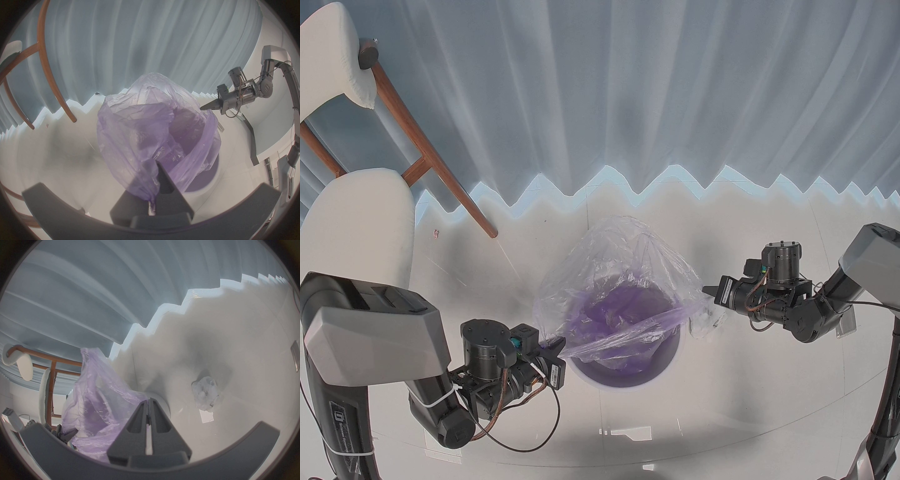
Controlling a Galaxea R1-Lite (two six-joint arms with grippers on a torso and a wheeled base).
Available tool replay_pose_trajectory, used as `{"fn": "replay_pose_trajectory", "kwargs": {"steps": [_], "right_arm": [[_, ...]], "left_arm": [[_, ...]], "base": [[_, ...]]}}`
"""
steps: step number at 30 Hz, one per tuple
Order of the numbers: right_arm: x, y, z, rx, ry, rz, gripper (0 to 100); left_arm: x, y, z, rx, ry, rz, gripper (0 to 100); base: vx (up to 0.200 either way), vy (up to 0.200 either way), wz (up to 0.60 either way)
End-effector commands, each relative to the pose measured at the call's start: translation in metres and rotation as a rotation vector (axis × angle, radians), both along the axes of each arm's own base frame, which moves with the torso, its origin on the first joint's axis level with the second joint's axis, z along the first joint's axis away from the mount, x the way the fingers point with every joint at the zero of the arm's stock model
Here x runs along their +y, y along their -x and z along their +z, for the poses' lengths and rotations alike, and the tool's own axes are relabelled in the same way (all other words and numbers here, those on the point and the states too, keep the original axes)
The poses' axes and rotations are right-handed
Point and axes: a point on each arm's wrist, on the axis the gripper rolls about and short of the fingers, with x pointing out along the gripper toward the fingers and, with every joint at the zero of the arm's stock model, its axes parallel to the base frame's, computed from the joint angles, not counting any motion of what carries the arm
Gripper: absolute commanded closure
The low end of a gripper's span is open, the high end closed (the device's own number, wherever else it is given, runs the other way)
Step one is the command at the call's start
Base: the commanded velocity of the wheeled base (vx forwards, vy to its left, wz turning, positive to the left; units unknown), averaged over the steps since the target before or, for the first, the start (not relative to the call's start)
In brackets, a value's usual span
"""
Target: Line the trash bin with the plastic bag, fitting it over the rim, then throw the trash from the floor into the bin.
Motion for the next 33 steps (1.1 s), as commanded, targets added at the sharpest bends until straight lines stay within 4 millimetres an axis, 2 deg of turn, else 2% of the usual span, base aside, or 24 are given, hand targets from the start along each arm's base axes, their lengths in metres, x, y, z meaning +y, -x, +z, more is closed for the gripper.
{"fn": "replay_pose_trajectory", "kwargs": {"steps": [1, 7, 14, 25, 28, 33], "right_arm": [[-0.001, -0.004, -0.019, 0.044, 0.006, -0.002, 100], [0.003, -0.002, -0.029, 0.077, 0.01, 0.009, 100], [0.009, 0.0, -0.04, 0.112, 0.012, 0.027, 100], [0.034, 0.017, -0.057, 0.183, 0.022, 0.098, 100], [0.035, 0.022, -0.056, 0.19, 0.025, 0.103, 100], [0.034, 0.03, -0.043, 0.175, 0.022, 0.105, 100]], "left_arm": [[-0.001, 0.0, -0.002, 0.002, -0.005, 0.009, 100], [0.004, 0.007, -0.016, 0.056, -0.053, 0.034, 100], [0.007, 0.007, -0.019, 0.062, -0.075, 0.062, 100], [0.026, 0.024, -0.024, 0.118, -0.153, 0.071, 100], [0.029, 0.028, -0.026, 0.128, -0.177, 0.065, 100], [0.03, 0.029, -0.029, 0.135, -0.183, 0.064, 100]], "base": [[0.0, 0.0, 0.0], [0.0, 0.0, 0.0], [0.0, 0.0, 0.0], [0.0, 0.0, 0.0], [0.0, 0.0, 0.0], [0.0, 0.0, 0.0]]}}
